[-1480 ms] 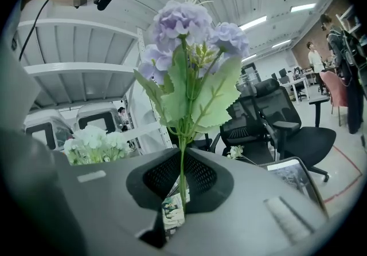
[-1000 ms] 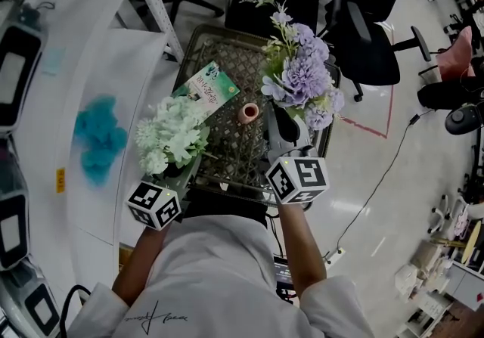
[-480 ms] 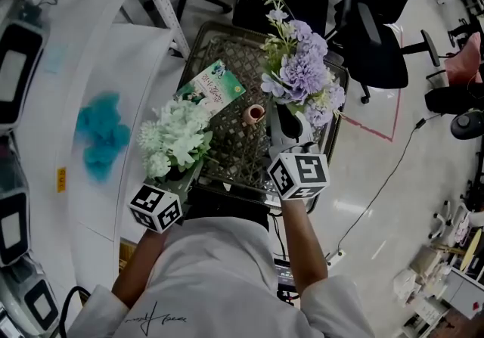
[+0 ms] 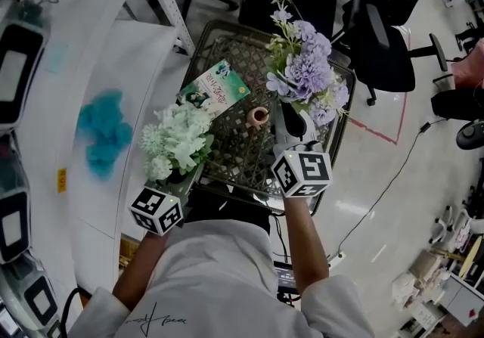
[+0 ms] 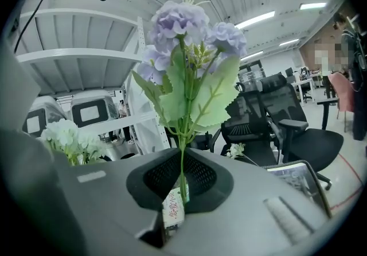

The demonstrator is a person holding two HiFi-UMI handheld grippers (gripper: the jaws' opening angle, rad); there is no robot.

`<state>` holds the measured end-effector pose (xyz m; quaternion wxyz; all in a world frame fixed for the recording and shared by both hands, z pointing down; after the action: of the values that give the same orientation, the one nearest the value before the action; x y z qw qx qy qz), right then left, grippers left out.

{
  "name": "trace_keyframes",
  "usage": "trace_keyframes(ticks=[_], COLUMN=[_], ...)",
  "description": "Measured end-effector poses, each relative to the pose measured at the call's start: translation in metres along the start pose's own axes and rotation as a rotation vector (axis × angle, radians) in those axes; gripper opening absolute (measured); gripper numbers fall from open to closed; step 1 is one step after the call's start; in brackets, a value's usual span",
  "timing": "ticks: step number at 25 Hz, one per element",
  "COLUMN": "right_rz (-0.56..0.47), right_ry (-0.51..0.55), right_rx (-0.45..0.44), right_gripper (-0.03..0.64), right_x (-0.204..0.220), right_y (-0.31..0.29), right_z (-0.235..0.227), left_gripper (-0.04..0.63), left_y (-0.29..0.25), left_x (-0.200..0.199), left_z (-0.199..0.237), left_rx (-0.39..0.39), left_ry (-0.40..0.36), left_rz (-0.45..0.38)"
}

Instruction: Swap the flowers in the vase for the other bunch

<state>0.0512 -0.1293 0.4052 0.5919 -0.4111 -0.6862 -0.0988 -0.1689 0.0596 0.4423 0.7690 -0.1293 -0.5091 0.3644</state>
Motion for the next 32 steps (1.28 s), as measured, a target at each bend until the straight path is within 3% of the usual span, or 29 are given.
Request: trace_keyframes(ticks=[10, 32], right_rz=[0.022, 0.039], right_ry=[0.011, -0.011], right_rx=[-0.005, 0.002], right_gripper=[0.018, 0.018], right_x=[0.012, 0.039], right_y=[-0.009, -0.026], right_z=[-0.006, -0.014], left_gripper=[0.071, 0.071], left_y=[-0.002, -0.002], left_x=[0.004, 0.010], left_z=[-0.001, 0.006], left_rx=[-0.020, -0.033], left_ry=[-0.011, 0.054], left_rz=[0.025, 0.037])
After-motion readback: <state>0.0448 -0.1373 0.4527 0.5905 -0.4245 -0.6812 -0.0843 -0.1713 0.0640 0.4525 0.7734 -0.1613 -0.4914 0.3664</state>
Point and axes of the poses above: the fingertips, and each gripper's own axes: y backward along the fingers, z to its left, x out of its underside, the point moved 10 cm from there along y, backward along the fingers, and after that the axes turned 8 degrees about z, right-handed, at the moved point
